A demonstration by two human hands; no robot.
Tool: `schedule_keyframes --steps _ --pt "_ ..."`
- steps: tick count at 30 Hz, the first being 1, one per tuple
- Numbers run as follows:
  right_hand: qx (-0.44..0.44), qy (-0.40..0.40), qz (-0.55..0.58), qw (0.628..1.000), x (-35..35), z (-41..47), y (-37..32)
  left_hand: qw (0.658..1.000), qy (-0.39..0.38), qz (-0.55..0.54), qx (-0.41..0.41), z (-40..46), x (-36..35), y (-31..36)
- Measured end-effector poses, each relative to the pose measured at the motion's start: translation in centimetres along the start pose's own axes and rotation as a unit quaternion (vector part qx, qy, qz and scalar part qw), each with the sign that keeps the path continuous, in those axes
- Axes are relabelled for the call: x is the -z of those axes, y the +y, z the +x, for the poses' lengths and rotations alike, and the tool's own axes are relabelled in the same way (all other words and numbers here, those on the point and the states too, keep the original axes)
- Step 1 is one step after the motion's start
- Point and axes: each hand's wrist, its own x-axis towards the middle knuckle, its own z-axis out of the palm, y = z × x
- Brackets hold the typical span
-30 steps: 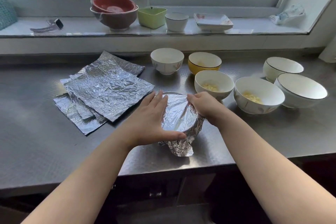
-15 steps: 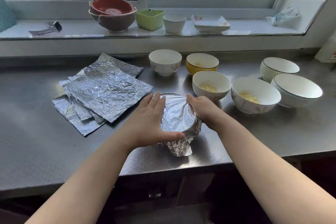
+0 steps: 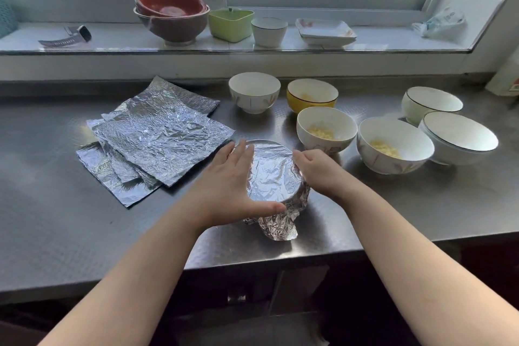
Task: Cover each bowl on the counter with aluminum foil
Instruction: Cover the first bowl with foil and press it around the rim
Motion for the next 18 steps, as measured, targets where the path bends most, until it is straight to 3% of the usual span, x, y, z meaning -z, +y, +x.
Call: schedule_keyframes --steps 8,10,15,18 --pt "-0.023 -0.017 0.046 0.999 0.4 -0.6 0.2 1.0 -0.006 0.002 0.006 -0.3 0.2 0.5" --pt "-0.02 -0.014 -0.027 0.999 1.2 -0.5 -0.1 1.0 -0.007 0.003 0.008 -0.4 0.2 0.5" --pt "0.049 0.096 -0.134 0.985 2.1 -1.1 -2.1 1.0 0.0 0.013 0.024 -0.4 0.0 1.1" --pt "0.064 0.082 -0.242 0.965 0.6 -1.5 -2.9 0.999 0.008 0.003 0.048 -0.7 -0.3 2.0"
